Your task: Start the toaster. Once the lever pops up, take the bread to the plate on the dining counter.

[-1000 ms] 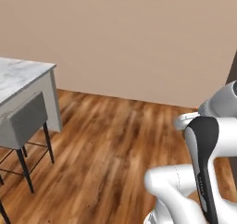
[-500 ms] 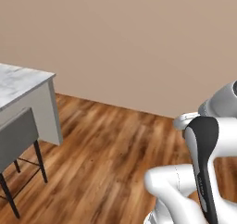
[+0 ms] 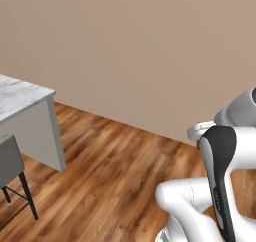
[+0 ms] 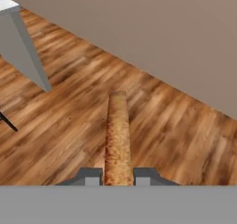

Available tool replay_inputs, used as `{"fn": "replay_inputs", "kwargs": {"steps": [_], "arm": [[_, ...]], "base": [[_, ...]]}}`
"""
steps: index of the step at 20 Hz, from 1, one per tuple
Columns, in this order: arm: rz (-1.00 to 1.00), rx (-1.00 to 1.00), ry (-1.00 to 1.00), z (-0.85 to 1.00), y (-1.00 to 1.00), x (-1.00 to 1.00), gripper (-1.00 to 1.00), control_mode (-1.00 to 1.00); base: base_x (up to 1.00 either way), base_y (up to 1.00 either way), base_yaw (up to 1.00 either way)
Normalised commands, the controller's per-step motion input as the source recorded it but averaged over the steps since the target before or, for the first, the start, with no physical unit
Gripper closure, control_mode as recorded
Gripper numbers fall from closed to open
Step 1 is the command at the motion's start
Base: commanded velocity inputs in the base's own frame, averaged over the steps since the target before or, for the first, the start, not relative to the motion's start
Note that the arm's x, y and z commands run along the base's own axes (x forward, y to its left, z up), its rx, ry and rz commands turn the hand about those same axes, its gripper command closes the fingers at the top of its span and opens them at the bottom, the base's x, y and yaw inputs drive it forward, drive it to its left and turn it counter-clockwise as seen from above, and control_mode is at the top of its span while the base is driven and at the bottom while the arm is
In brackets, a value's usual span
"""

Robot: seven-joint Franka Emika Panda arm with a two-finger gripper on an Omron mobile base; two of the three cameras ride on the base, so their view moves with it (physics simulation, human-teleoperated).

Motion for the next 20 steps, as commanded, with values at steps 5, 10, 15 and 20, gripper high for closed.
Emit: {"fn": "replay_inputs", "kwargs": {"steps": [5, 10, 15, 20], "arm": [[0.0, 0.0, 0.0, 0.0, 0.0, 0.0, 1.0, 1.0], [0.0, 0.0, 0.0, 0.0, 0.0, 0.0, 1.0, 1.0], [0.0, 0.0, 0.0, 0.0, 0.0, 0.0, 1.0, 1.0], [0.0, 0.0, 0.0, 0.0, 0.0, 0.0, 1.0, 1.0]], "base": [[1.0, -0.84, 0.27], [1.0, -0.85, 0.27], [1.0, -0.85, 0.28], [0.99, -0.8, 0.28]]}}
